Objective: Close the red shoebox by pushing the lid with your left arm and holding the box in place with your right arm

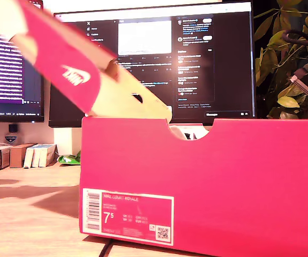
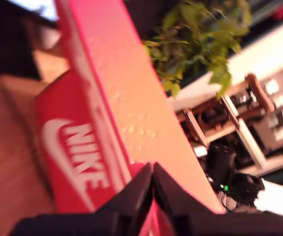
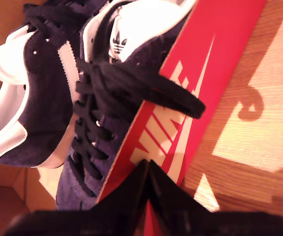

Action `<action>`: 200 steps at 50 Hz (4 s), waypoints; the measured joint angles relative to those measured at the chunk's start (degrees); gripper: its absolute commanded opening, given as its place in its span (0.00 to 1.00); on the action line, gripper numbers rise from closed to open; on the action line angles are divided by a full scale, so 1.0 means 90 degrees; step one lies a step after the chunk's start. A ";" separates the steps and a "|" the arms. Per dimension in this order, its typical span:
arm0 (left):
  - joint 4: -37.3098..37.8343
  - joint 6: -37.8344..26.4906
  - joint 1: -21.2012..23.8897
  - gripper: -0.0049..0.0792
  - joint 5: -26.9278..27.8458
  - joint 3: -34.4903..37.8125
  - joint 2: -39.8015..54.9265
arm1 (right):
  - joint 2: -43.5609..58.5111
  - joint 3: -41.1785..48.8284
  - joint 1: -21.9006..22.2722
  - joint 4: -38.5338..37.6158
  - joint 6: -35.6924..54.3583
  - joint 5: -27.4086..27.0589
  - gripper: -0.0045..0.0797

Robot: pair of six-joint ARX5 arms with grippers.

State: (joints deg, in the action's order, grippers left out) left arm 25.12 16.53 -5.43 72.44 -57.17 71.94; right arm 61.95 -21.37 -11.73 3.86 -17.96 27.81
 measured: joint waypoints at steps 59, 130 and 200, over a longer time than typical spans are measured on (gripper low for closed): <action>-0.3317 0.1481 0.3764 0.04 -0.1936 0.0206 0.0046 | -0.0532 -0.3376 0.0661 0.3356 0.1987 -0.2028 0.04; -0.1545 -0.1336 0.2188 0.04 -0.3599 0.0260 0.0121 | 0.1481 -0.3888 -0.0483 0.3701 0.2302 -0.1596 0.04; -0.2759 -0.1894 -0.0899 0.04 -0.3956 0.3519 -0.2858 | -0.2135 -0.0192 0.1668 -0.0952 0.2030 -0.1438 0.04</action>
State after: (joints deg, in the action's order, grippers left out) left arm 0.30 -0.51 -13.52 36.84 -25.50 46.22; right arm 42.74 -23.09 3.29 -4.71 0.32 14.87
